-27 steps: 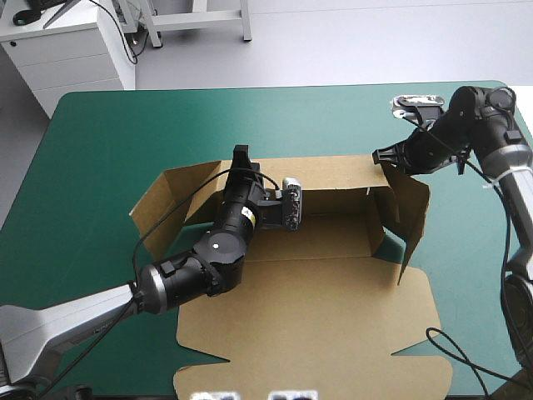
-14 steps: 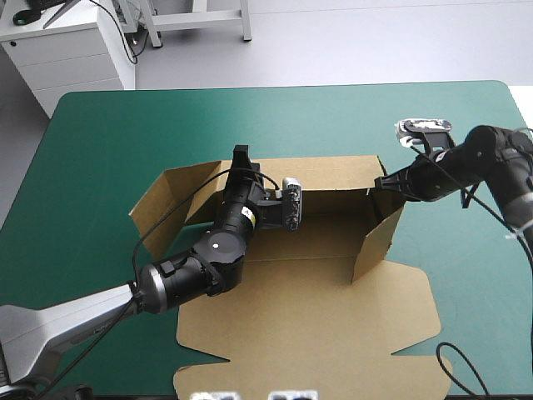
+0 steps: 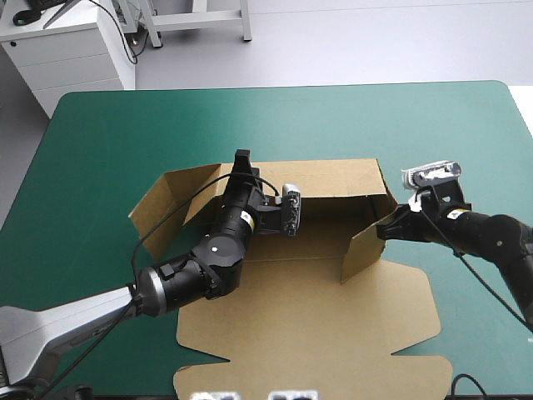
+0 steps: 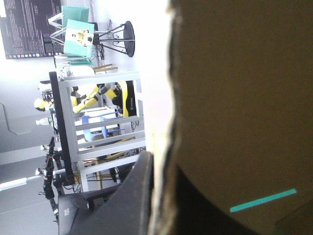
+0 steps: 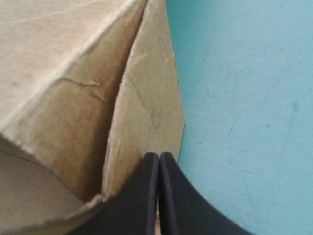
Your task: Fold the box
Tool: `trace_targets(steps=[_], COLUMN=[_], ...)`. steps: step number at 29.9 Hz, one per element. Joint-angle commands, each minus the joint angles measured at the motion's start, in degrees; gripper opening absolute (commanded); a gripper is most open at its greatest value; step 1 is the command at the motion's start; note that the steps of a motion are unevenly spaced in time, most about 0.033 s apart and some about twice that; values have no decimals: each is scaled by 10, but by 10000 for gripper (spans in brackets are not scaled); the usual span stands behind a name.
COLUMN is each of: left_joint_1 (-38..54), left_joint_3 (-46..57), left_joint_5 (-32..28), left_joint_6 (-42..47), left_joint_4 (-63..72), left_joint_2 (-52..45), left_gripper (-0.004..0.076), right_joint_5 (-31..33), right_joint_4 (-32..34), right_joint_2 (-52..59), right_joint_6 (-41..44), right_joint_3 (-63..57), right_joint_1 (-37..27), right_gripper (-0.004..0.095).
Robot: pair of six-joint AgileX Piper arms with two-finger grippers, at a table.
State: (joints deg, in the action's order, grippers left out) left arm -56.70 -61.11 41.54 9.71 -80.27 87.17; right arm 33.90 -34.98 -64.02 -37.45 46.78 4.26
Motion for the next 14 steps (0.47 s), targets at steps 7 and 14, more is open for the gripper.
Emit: trace_targets(steps=[7,14], left_joint_1=[0,0], left_joint_3=[24,24], left_joint_5=[11,0], left_joint_6=[2,2], left_joint_4=[-5,-9], left_joint_2=[-22,-22], left_gripper=[-8,-8], right_joint_5=[-38,-21], right_joint_4=[-75,-73], right_joint_2=[38,58], right_joint_6=[-113,-147], right_joint_3=[-53,-53], right_joint_1=[2,2], right_gripper=[86,446])
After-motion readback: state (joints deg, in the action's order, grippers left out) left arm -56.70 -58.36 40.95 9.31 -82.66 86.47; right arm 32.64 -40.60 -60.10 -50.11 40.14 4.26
